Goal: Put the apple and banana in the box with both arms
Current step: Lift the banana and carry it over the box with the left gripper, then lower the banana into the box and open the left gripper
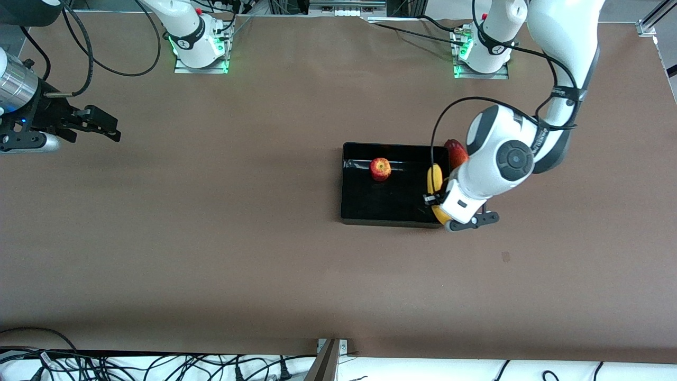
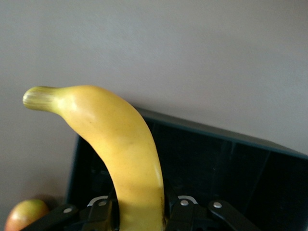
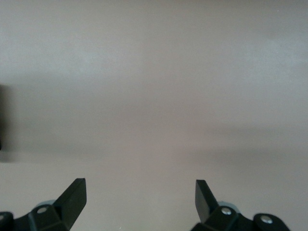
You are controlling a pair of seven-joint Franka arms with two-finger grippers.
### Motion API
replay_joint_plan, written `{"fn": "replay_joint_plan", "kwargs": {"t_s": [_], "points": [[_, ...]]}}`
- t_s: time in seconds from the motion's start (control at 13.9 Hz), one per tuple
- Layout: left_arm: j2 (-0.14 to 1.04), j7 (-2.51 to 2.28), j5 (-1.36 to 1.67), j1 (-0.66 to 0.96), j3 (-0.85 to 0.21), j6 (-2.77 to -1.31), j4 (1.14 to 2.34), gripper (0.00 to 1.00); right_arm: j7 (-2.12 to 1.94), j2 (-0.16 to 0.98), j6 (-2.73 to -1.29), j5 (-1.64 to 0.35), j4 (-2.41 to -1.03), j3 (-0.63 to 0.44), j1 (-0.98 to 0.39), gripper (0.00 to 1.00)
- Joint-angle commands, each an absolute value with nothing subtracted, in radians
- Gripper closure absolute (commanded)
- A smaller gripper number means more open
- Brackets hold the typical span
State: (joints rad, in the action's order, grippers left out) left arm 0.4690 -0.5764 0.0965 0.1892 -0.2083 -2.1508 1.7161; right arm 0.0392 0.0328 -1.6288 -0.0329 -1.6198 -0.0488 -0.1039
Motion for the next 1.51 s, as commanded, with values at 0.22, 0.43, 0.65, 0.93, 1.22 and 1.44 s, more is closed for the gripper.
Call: {"fn": "replay_joint_plan", "kwargs": {"t_s": [0.22,0.43,0.65,0.93,1.22,1.44], "points": [[0.526,-0.643,0.046,0.218,-0.261,-2.167,1.747,1.00,0.041,0.043,-1.624,-0.028,-1.598,-0.040,-0.094,0.00],[0.552,-0.643,-0.015,0.218,-0.296,-2.239,1.808,1.00,0.041,0.041,-1.624,-0.026,-1.597,-0.040,-0.094,0.00],[0.571,-0.643,-0.077,0.218,-0.310,-2.356,1.888,1.00,0.043,0.041,-1.624,-0.028,-1.598,-0.040,-0.094,0.00],[0.624,-0.640,-0.101,0.213,-0.310,-2.434,1.911,1.00,0.041,0.041,-1.624,-0.028,-1.598,-0.040,-0.094,0.00],[0.661,-0.635,-0.103,0.212,-0.310,-2.485,1.907,0.51,0.041,0.041,-1.624,-0.028,-1.598,-0.040,-0.094,0.00],[0.655,-0.650,-0.114,0.209,-0.310,-2.471,1.904,0.00,0.041,0.041,-1.626,-0.023,-1.598,-0.040,-0.095,0.00]]}}
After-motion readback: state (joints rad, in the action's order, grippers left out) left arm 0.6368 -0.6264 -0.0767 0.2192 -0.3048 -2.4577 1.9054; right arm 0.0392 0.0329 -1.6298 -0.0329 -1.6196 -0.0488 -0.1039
